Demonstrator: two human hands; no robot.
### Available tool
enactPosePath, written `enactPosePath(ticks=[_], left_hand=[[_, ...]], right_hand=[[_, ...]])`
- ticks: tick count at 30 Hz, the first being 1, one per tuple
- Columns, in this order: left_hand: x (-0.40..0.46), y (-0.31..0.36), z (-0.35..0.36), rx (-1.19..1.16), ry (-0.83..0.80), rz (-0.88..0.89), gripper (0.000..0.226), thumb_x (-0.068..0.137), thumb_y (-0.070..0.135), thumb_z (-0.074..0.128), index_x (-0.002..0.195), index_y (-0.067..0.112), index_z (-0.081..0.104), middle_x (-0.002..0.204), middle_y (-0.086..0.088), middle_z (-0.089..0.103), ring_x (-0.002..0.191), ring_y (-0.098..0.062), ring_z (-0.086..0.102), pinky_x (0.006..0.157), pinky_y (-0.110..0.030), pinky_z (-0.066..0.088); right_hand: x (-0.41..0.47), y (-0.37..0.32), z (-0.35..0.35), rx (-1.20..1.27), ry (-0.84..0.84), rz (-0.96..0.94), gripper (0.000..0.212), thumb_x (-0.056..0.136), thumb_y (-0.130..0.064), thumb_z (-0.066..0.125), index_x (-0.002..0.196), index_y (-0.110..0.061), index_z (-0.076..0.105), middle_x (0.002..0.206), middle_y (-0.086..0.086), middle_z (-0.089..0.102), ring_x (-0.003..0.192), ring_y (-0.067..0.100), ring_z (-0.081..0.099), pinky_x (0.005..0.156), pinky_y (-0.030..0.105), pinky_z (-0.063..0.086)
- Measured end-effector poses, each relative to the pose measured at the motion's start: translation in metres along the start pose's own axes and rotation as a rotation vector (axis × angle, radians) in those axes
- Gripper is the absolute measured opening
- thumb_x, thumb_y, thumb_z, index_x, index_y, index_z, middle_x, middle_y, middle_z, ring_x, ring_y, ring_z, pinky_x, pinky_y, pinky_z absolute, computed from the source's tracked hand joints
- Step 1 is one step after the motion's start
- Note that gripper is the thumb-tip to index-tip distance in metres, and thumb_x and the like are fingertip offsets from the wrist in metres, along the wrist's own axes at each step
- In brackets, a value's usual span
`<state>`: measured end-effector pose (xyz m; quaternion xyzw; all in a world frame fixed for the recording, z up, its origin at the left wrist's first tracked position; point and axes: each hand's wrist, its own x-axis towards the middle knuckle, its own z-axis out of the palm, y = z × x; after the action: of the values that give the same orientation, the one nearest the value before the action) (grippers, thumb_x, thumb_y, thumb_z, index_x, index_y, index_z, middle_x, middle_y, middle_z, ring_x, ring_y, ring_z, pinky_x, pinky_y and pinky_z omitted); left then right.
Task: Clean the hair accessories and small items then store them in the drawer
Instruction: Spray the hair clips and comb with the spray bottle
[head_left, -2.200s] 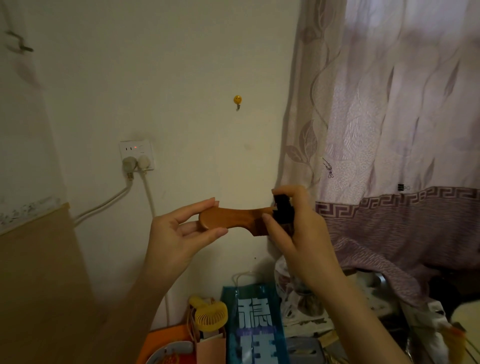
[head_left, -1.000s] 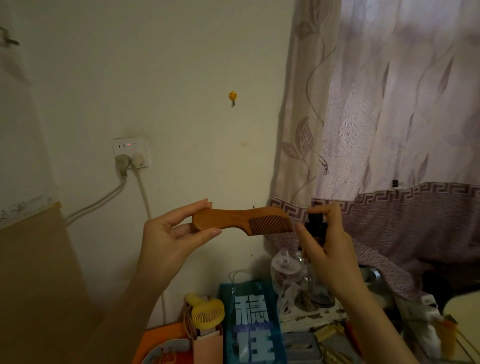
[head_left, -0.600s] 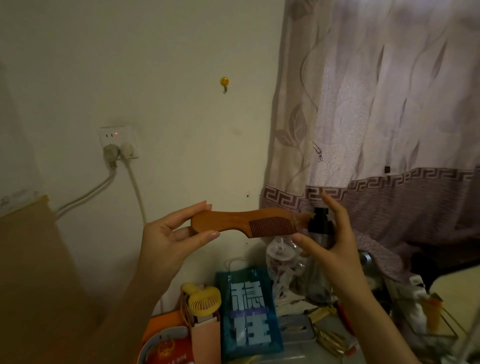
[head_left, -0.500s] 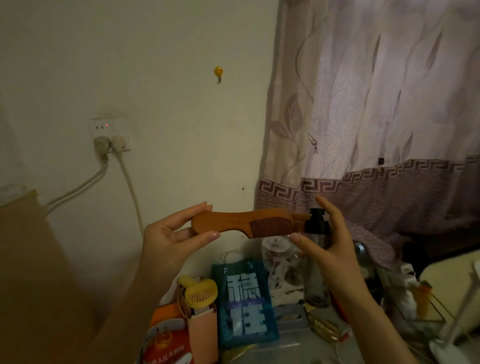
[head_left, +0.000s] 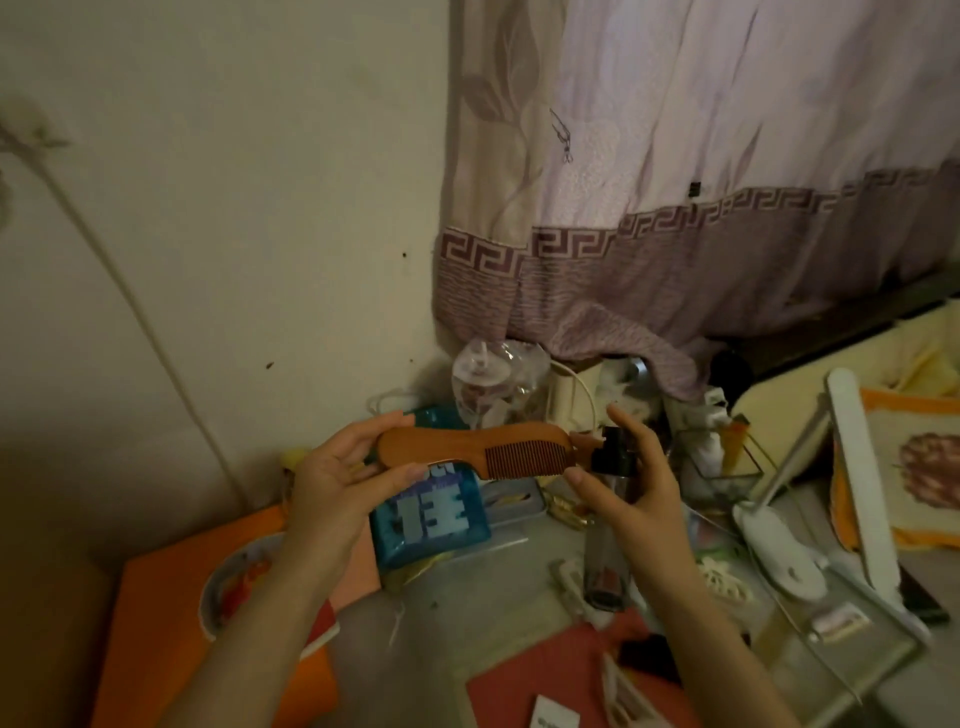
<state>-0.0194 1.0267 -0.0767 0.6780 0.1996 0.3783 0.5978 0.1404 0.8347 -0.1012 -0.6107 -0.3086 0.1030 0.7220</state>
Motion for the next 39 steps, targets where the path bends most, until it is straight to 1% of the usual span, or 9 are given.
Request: enactPosePath(ticks=[6, 8, 14, 21, 24, 27, 34, 37, 39], left_hand=[[-0.005, -0.061, 0.020, -0.005, -0.033, -0.137, 0.046, 0.057, 0.006, 0.077, 0.100, 0.019, 0.066, 0.101, 0.005, 0.073, 0.101, -0.015, 0.067, 0.084, -0.029, 0.055], [-0.009, -0.084, 0.026, -0.008, -0.029, -0.213, 0.043, 0.062, 0.002, 0.078, 0.098, 0.022, 0.066, 0.098, 0.008, 0.073, 0.099, -0.012, 0.067, 0.086, -0.031, 0.054], [-0.018, -0.150, 0.045, -0.015, -0.023, -0.370, 0.045, 0.071, -0.006, 0.073, 0.102, 0.025, 0.066, 0.105, 0.004, 0.070, 0.106, -0.017, 0.063, 0.085, -0.025, 0.052], [-0.025, -0.212, 0.056, 0.024, -0.027, -0.516, 0.052, 0.071, 0.000, 0.075, 0.119, 0.019, 0.063, 0.117, -0.003, 0.066, 0.114, -0.018, 0.059, 0.103, -0.040, 0.043], [-0.029, -0.236, 0.055, 0.021, -0.014, -0.563, 0.055, 0.072, -0.004, 0.072, 0.124, 0.011, 0.060, 0.117, -0.007, 0.065, 0.112, -0.021, 0.061, 0.098, -0.037, 0.048], [-0.033, -0.256, 0.053, 0.072, -0.020, -0.585, 0.052, 0.075, -0.006, 0.070, 0.124, 0.008, 0.058, 0.103, 0.001, 0.067, 0.099, -0.016, 0.064, 0.077, -0.017, 0.054], [-0.041, -0.301, 0.038, 0.131, 0.000, -0.669, 0.049, 0.074, -0.003, 0.073, 0.119, 0.012, 0.060, 0.101, -0.003, 0.069, 0.100, -0.023, 0.065, 0.084, -0.026, 0.054], [-0.045, -0.316, 0.033, 0.173, -0.008, -0.669, 0.049, 0.074, 0.000, 0.074, 0.120, 0.010, 0.061, 0.105, -0.008, 0.069, 0.098, -0.020, 0.066, 0.076, -0.015, 0.054], [-0.046, -0.330, 0.029, 0.190, -0.017, -0.680, 0.050, 0.073, 0.002, 0.076, 0.120, 0.011, 0.061, 0.110, -0.011, 0.067, 0.101, -0.023, 0.065, 0.084, -0.024, 0.055]], right_hand=[[-0.026, 0.054, -0.021, -0.063, 0.046, 0.156, 0.064, 0.073, -0.022, 0.074, 0.131, -0.033, 0.048, 0.119, -0.019, 0.058, 0.106, 0.012, 0.063, 0.071, 0.036, 0.058], [-0.035, 0.072, -0.027, -0.079, 0.064, 0.208, 0.063, 0.074, -0.024, 0.075, 0.130, -0.036, 0.048, 0.119, -0.016, 0.058, 0.106, 0.014, 0.063, 0.076, 0.041, 0.058], [-0.056, 0.121, -0.037, -0.129, 0.111, 0.315, 0.060, 0.081, 0.000, 0.069, 0.132, -0.022, 0.045, 0.117, -0.009, 0.055, 0.091, -0.009, 0.061, 0.066, 0.013, 0.053], [-0.072, 0.181, -0.041, -0.204, 0.180, 0.476, 0.061, 0.080, -0.007, 0.073, 0.130, -0.026, 0.046, 0.093, -0.004, 0.065, 0.073, 0.006, 0.067, 0.066, 0.025, 0.056], [-0.075, 0.199, -0.037, -0.218, 0.167, 0.506, 0.060, 0.081, -0.006, 0.072, 0.132, -0.023, 0.044, 0.091, -0.012, 0.065, 0.074, 0.001, 0.066, 0.068, 0.027, 0.057], [-0.076, 0.216, -0.030, -0.234, 0.147, 0.541, 0.060, 0.081, -0.009, 0.073, 0.130, -0.027, 0.045, 0.093, -0.026, 0.064, 0.084, 0.005, 0.067, 0.076, 0.042, 0.058], [-0.079, 0.255, -0.016, -0.204, 0.213, 0.606, 0.060, 0.078, -0.017, 0.078, 0.127, -0.035, 0.049, 0.113, 0.004, 0.063, 0.104, 0.022, 0.064, 0.087, 0.054, 0.053], [-0.082, 0.269, -0.009, -0.207, 0.214, 0.631, 0.057, 0.078, -0.020, 0.078, 0.125, -0.034, 0.049, 0.116, -0.002, 0.062, 0.106, 0.012, 0.062, 0.092, 0.043, 0.054], [-0.085, 0.278, -0.005, -0.215, 0.222, 0.633, 0.057, 0.078, -0.019, 0.077, 0.126, -0.032, 0.048, 0.118, -0.005, 0.060, 0.106, 0.004, 0.060, 0.092, 0.030, 0.053]])
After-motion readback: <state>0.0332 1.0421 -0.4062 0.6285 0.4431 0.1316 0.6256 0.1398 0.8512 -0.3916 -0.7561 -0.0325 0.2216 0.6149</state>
